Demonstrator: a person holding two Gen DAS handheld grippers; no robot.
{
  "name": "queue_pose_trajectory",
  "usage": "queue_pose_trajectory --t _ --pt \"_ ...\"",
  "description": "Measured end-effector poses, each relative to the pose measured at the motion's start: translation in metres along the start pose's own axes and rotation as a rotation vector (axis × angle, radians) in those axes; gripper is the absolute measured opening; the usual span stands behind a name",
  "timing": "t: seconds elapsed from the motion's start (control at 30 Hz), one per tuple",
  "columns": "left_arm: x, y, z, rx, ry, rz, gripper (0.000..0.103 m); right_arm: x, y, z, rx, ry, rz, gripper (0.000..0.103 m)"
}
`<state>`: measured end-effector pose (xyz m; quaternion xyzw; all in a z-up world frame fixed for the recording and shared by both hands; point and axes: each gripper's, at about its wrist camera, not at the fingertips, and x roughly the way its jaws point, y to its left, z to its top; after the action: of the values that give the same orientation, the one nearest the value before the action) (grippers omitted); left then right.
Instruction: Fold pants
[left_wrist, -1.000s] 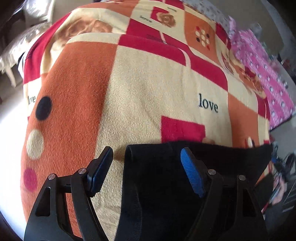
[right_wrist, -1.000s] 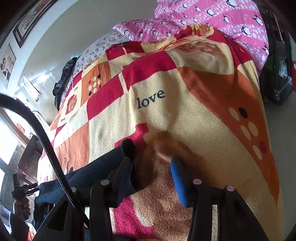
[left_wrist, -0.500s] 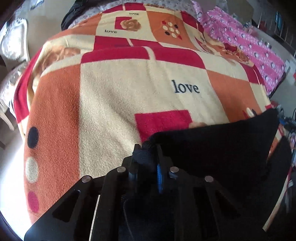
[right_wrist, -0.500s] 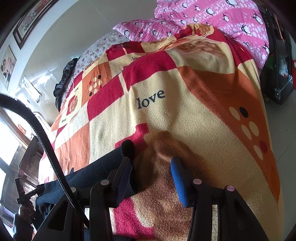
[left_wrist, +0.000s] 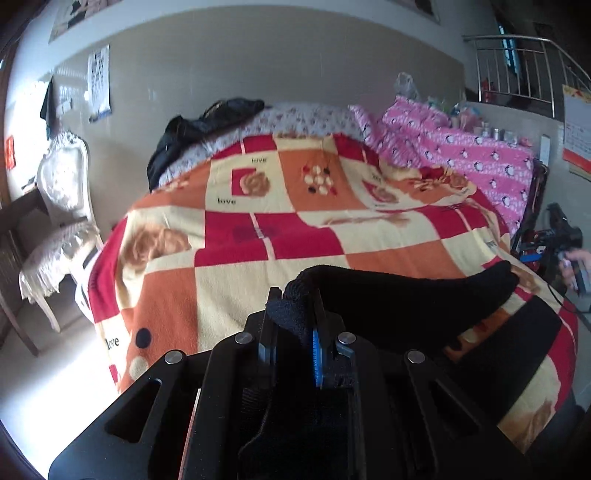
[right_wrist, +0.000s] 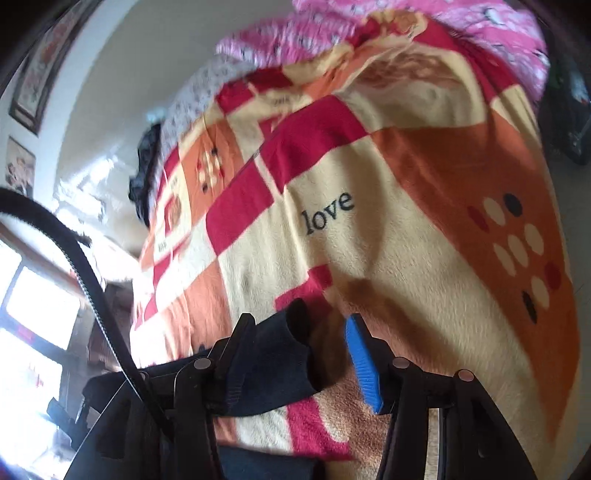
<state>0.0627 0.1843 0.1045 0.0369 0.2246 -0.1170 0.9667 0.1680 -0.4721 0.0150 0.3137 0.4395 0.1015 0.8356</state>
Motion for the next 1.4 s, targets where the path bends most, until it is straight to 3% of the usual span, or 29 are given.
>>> queue_pose_trajectory --t 0.13,0.23,0.4,0.47,0.73,0.8,0.87,0.93,0.97,1.2,1.4 --pt "-0.022 -0.001 -0.022 -0.039 -0.024 -0.014 0.012 0.034 0.015 0.014 -0.107 0.218 -0.076 0.049" --pt "-0.032 -0.003 -0.035 -0.076 -0.029 -0.014 0.012 0.046 0.036 0.025 -0.199 0.216 -0.135 0.049" --pt "-0.042 -0.012 -0.042 -0.100 -0.052 -0.029 0.012 0.067 0.059 0.039 -0.275 0.296 -0.114 0.049" --pt "-0.041 -0.014 -0.042 -0.109 -0.050 -0.031 0.012 0.076 0.066 0.039 -0.305 0.334 -0.135 0.038" --pt "-0.037 -0.007 -0.046 -0.155 -0.029 -0.050 0.012 0.112 0.081 0.030 -0.358 0.436 -0.235 0.025" --pt "-0.038 -0.007 -0.047 -0.157 -0.031 -0.048 0.012 0.114 0.080 0.029 -0.370 0.425 -0.226 0.019" --pt "-0.038 -0.006 -0.047 -0.160 -0.032 -0.050 0.012 0.112 0.083 0.032 -0.386 0.377 -0.219 0.005" --pt "-0.038 -0.005 -0.047 -0.171 -0.032 -0.046 0.012 0.100 0.092 0.028 -0.443 0.321 -0.158 0.002" --pt "-0.039 -0.005 -0.048 -0.179 -0.032 -0.042 0.012 0.091 0.098 0.022 -0.470 0.291 -0.118 0.002" --pt "-0.057 -0.004 -0.056 -0.203 -0.040 -0.028 0.011 0.022 0.111 -0.020 -0.555 0.107 -0.084 0.002" --pt "-0.083 0.009 -0.086 -0.249 -0.055 -0.020 0.011 -0.049 0.101 -0.084 -0.667 0.044 -0.031 0.002"
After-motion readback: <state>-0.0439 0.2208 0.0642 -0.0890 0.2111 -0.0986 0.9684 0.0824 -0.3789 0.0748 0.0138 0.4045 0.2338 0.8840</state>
